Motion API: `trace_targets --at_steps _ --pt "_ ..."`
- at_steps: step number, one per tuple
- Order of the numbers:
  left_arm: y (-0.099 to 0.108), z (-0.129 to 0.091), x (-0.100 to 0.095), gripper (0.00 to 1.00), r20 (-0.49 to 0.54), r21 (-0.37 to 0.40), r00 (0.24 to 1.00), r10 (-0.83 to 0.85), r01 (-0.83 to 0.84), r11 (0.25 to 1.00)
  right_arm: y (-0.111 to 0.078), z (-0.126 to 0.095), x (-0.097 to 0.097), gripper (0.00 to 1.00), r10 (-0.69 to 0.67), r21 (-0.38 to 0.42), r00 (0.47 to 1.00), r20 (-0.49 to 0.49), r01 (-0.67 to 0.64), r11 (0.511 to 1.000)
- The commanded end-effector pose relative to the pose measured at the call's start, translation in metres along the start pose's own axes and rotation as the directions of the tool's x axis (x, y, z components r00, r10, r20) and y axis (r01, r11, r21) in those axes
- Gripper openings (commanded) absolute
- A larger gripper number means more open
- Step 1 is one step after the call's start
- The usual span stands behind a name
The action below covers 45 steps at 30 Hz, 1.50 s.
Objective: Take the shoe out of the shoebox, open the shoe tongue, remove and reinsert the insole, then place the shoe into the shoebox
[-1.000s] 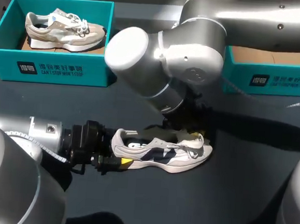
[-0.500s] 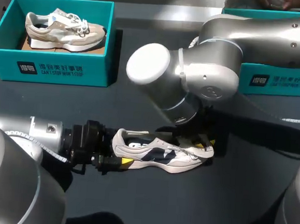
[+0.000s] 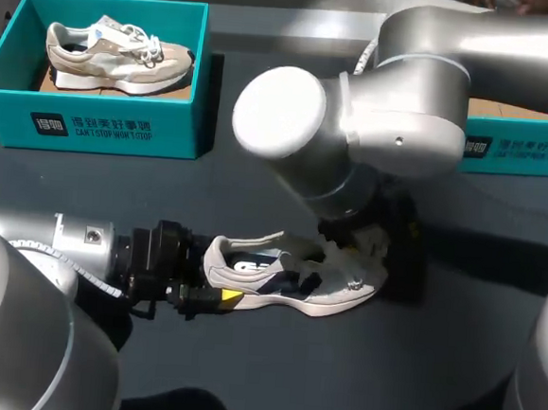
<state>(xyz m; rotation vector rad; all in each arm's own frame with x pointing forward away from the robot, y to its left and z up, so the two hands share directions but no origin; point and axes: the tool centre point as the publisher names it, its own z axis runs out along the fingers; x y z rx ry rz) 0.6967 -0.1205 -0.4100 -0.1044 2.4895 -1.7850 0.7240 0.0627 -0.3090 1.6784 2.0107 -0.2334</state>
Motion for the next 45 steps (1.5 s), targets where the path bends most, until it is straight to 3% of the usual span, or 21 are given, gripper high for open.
trace_targets --at_steps 1,6,11,15,17,18,20,33,34,36,37,38,39,40,41,42,43,45 --pt "0.001 0.001 0.001 0.00 0.003 0.000 1.000 0.000 0.000 1.000 0.009 -0.055 -0.032 1.00 -0.126 -0.147 0.990 -0.070 0.115 0.982" --pt "0.001 0.001 0.001 0.00 0.003 0.000 1.000 0.000 0.000 1.000 0.032 -0.101 -0.033 1.00 -0.307 -0.258 0.947 -0.098 0.274 0.927" --pt "0.001 0.001 0.001 0.00 0.003 0.000 1.000 0.000 0.000 1.000 0.049 -0.137 -0.025 1.00 -0.497 -0.377 0.855 -0.146 0.416 0.827" --pt "0.001 0.001 0.001 0.00 0.003 0.000 1.000 0.000 0.000 1.000 0.061 -0.164 -0.010 1.00 -0.654 -0.474 0.738 -0.167 0.521 0.710" --pt "0.001 0.001 0.001 0.00 0.003 0.000 1.000 0.000 0.000 1.000 0.064 -0.173 0.001 1.00 -0.743 -0.492 0.646 -0.174 0.597 0.634" --pt "0.001 0.001 0.001 0.00 0.003 0.000 1.000 0.000 0.000 1.000 0.064 -0.175 0.006 1.00 -0.797 -0.513 0.569 -0.204 0.631 0.582" --pt "0.001 0.001 0.001 0.00 0.003 0.000 1.000 0.000 0.000 1.000 0.060 -0.176 0.016 1.00 -0.841 -0.503 0.478 -0.253 0.678 0.536" --pt "0.001 0.001 0.001 0.00 0.003 0.000 1.000 0.000 0.000 1.000 0.060 -0.176 0.016 1.00 -0.841 -0.503 0.478 -0.253 0.678 0.536" --pt "0.001 0.001 0.001 0.00 0.003 0.000 1.000 0.000 0.000 1.000 0.068 -0.175 0.022 1.00 -0.868 -0.362 0.403 -0.288 0.793 0.489" --pt "0.001 0.001 0.001 0.00 0.003 0.000 1.000 0.000 0.000 1.000 0.068 -0.168 0.033 1.00 -0.880 -0.183 0.326 -0.346 0.896 0.404" --pt "0.001 0.001 0.001 0.00 0.003 0.000 1.000 0.000 0.000 1.000 0.067 -0.165 0.040 1.00 -0.904 -0.195 0.291 -0.312 0.912 0.360" --pt "0.001 0.001 0.001 0.00 0.003 0.000 1.000 0.000 0.000 1.000 0.065 -0.162 0.044 1.00 -0.906 -0.167 0.286 -0.312 0.922 0.348" --pt "0.001 0.001 0.001 0.00 0.003 0.000 1.000 0.000 0.000 1.000 0.060 -0.155 0.051 1.00 -0.903 -0.129 0.302 -0.305 0.927 0.353" --pt "0.001 0.001 0.001 0.00 0.003 0.000 1.000 0.000 0.000 1.000 0.056 -0.149 0.057 1.00 -0.918 -0.147 0.276 -0.286 0.933 0.327" --pt "0.001 0.001 0.001 0.00 0.003 0.000 1.000 0.000 0.000 1.000 0.053 -0.145 0.060 1.00 -0.914 -0.154 0.295 -0.278 0.926 0.345" --pt "0.001 0.001 0.001 0.00 0.003 0.000 1.000 0.000 0.000 1.000 0.048 -0.140 0.064 0.50 -0.909 -0.166 0.320 -0.268 0.914 0.370" --pt "0.001 0.001 0.001 0.00 0.003 0.000 1.000 0.000 0.000 1.000 0.043 -0.134 0.071 0.00 -0.920 -0.184 0.290 -0.265 0.921 0.344" --pt "0.001 0.001 0.001 0.00 0.003 0.000 1.000 0.000 0.000 1.000 0.036 -0.125 0.081 0.00 -0.918 -0.196 0.296 -0.263 0.915 0.352"
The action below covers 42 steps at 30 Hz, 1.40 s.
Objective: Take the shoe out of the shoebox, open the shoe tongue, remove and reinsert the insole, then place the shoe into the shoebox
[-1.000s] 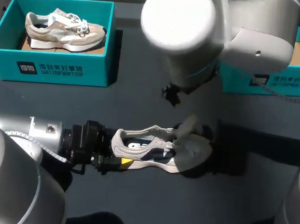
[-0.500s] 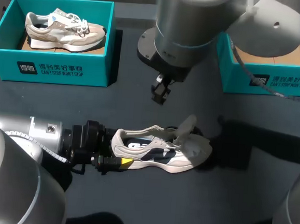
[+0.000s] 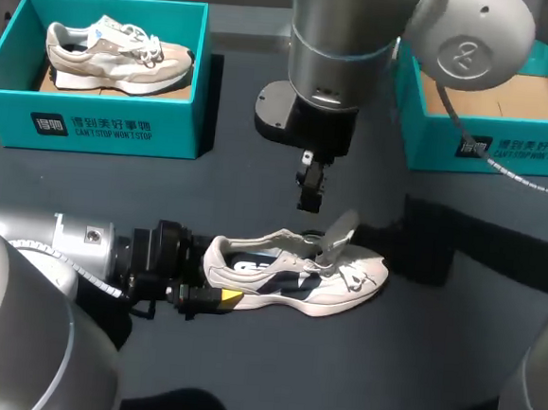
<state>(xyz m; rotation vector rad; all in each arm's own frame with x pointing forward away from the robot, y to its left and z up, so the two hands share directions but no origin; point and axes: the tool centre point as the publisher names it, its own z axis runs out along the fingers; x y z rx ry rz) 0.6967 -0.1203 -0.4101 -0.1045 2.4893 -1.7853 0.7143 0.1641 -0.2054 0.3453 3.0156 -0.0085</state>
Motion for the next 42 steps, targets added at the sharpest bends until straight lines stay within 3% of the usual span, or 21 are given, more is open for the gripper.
trace_targets --at_steps 1,12,26,31,32,34,42 --pt "0.001 0.001 0.001 0.00 0.002 0.000 1.000 0.000 0.000 1.000 0.035 0.034 0.013 0.00 -0.075 0.187 0.997 -0.014 0.076 0.979" --pt "0.001 0.001 0.001 0.00 0.002 0.000 1.000 0.000 0.000 1.000 0.066 0.087 0.039 0.00 -0.159 0.129 0.987 -0.033 0.162 0.978" --pt "0.001 0.001 0.001 0.00 0.002 0.000 1.000 0.000 0.000 1.000 0.066 0.088 0.040 0.00 -0.150 0.147 0.987 -0.052 0.156 0.977" --pt "0.001 0.001 0.001 0.00 0.002 0.000 1.000 0.000 0.000 1.000 0.062 0.139 0.038 0.00 -0.113 0.032 0.992 -0.053 0.114 0.993" --pt "0.001 0.001 0.001 0.00 0.002 0.000 1.000 0.000 0.000 1.000 0.060 0.146 0.037 0.00 -0.105 0.049 0.992 -0.070 0.108 0.993" --pt "0.001 0.001 0.001 0.00 0.002 0.000 1.000 0.000 0.000 1.000 0.056 0.155 0.037 0.00 -0.113 0.009 0.991 -0.069 0.114 0.993" --pt "0.001 0.001 0.001 0.00 0.002 0.000 1.000 0.000 0.000 1.000 0.043 0.168 0.031 0.00 -0.107 0.027 0.990 -0.089 0.110 0.994"
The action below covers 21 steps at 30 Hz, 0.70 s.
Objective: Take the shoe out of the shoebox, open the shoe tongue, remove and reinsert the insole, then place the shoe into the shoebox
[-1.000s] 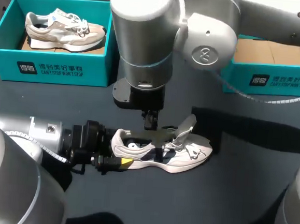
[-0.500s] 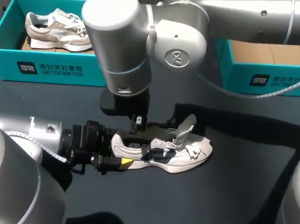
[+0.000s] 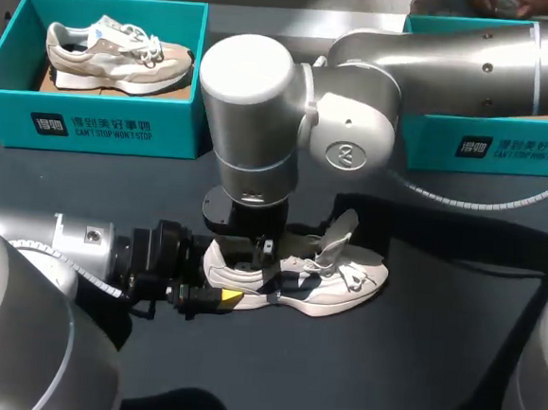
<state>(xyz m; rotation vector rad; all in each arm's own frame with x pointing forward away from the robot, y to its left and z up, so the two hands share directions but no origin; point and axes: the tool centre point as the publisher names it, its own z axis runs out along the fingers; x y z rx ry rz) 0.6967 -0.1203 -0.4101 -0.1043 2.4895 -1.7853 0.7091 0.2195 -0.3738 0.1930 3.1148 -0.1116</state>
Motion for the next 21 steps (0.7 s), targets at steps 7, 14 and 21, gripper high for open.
trace_targets --at_steps 7,14,21 --pt "0.001 0.001 0.001 0.00 0.003 0.000 1.000 0.000 0.000 1.000 -0.015 -0.004 -0.008 0.00 -0.008 0.009 1.000 0.022 0.008 1.000" --pt "0.001 0.001 0.001 0.00 0.003 0.000 1.000 0.000 0.000 1.000 -0.009 0.006 -0.015 0.00 -0.035 0.002 0.996 0.088 0.035 0.999" --pt "0.001 0.001 0.001 0.00 0.003 0.000 1.000 0.000 0.000 1.000 -0.004 0.008 -0.019 0.26 -0.055 0.009 0.992 0.116 0.055 0.998"
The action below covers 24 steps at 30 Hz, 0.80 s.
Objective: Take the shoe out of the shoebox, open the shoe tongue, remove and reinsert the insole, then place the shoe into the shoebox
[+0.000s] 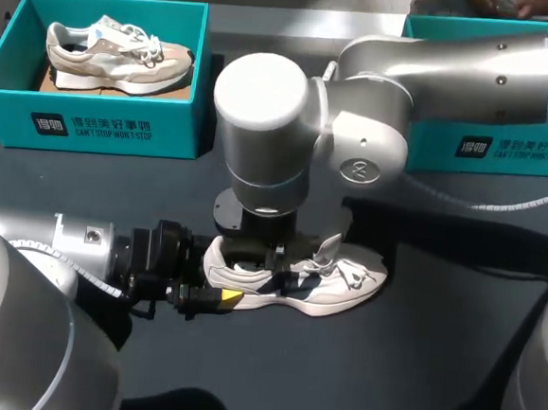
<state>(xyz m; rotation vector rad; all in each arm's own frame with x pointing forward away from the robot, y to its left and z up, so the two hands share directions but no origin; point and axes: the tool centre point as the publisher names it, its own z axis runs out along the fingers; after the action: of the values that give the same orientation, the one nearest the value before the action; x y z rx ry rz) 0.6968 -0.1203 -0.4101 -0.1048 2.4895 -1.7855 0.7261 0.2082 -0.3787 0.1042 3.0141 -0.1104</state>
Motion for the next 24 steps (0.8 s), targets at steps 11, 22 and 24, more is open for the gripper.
trace_targets --at_steps 11,22,24 --pt "0.001 0.001 0.001 0.00 0.003 0.000 1.000 0.000 0.000 1.000 0.010 0.019 -0.005 0.43 -0.047 -0.001 0.999 0.003 0.047 0.999" --pt "0.001 0.001 0.001 0.00 0.003 0.000 1.000 0.000 0.000 1.000 0.014 0.053 0.010 0.00 -0.015 -0.004 0.998 -0.054 0.015 1.000" --pt "0.001 0.001 0.001 0.00 0.003 0.000 1.000 0.000 0.000 1.000 0.014 0.054 0.013 0.00 -0.012 -0.008 0.998 -0.062 0.011 1.000"
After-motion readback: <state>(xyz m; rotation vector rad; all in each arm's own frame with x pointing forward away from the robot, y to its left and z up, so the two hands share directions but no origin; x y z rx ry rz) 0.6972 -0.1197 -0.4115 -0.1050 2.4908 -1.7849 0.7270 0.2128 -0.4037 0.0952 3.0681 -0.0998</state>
